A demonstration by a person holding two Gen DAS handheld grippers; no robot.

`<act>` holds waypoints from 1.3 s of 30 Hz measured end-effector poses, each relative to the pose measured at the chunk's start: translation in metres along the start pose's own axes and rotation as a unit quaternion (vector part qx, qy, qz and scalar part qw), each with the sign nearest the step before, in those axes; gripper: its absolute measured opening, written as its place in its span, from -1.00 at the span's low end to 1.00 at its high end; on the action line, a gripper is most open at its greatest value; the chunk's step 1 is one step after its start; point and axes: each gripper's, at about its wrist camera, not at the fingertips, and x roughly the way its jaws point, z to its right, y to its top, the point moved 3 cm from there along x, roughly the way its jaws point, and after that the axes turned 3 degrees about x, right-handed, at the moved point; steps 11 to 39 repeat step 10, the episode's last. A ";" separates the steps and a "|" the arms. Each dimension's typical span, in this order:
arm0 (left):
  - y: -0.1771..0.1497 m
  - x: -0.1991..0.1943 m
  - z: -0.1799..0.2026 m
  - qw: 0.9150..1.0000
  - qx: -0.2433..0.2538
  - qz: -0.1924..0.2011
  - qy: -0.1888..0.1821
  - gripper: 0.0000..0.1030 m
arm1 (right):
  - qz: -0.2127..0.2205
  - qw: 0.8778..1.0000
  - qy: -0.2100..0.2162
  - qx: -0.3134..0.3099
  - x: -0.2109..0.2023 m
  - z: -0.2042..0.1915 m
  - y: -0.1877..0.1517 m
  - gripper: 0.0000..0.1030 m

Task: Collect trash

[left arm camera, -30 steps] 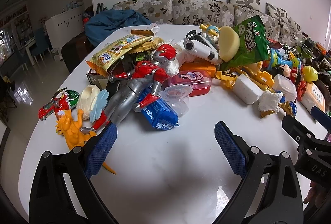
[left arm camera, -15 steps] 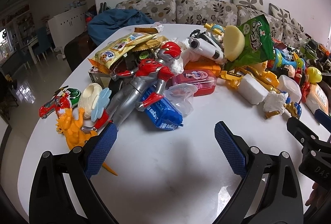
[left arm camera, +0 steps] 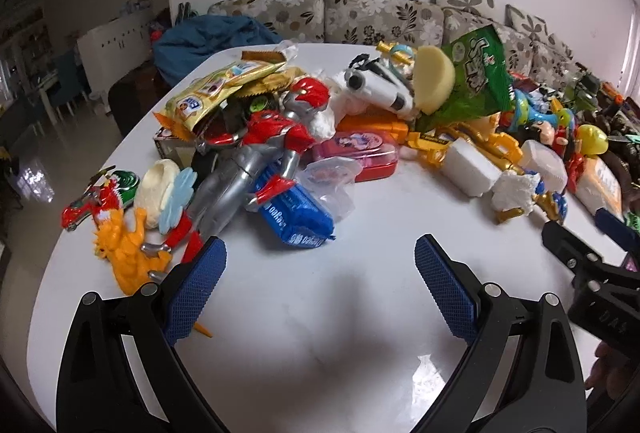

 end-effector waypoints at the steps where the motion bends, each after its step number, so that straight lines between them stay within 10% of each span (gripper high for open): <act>1: -0.001 0.000 0.001 1.000 0.002 0.001 0.004 0.80 | -0.001 1.000 -0.001 0.001 0.000 0.001 0.000 0.90; 39: -0.005 0.000 -0.001 1.000 0.000 -0.008 0.004 0.80 | 0.002 1.000 -0.001 0.004 -0.004 0.003 0.001 0.90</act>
